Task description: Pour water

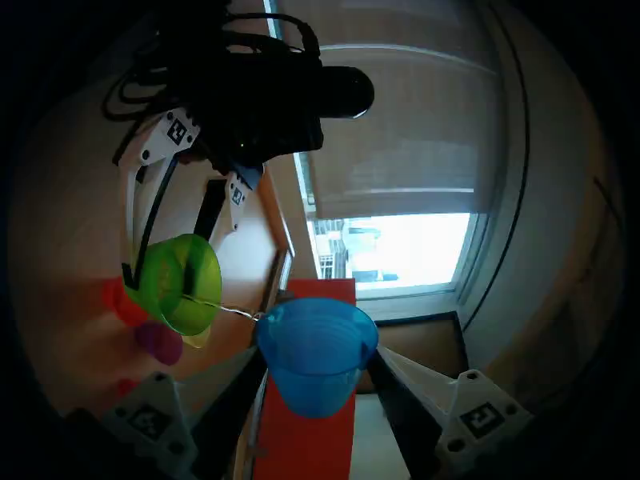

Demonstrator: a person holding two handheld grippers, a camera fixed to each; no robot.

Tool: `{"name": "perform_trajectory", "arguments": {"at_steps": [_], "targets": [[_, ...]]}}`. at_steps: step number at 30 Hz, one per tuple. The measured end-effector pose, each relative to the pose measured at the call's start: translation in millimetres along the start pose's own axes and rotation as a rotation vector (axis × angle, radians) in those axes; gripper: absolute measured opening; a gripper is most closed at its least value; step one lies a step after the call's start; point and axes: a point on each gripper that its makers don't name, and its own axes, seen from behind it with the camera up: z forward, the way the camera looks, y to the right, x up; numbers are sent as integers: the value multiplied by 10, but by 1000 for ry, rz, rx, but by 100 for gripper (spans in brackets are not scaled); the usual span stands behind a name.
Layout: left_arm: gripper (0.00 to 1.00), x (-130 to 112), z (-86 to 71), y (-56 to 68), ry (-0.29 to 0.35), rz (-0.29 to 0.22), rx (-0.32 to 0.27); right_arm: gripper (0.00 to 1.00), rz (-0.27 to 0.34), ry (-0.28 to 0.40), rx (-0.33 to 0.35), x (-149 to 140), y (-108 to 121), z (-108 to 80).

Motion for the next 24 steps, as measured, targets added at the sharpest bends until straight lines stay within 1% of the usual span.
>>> {"name": "perform_trajectory", "arguments": {"at_steps": [8, 24], "targets": [[81, 20, 7, 24, 4, 2, -3, 88, -11, 1, -5, 6, 21, -10], [81, 22, 9, 23, 3, 10, -4, 88, -37, 8, -17, 43, 56, -30]]}}
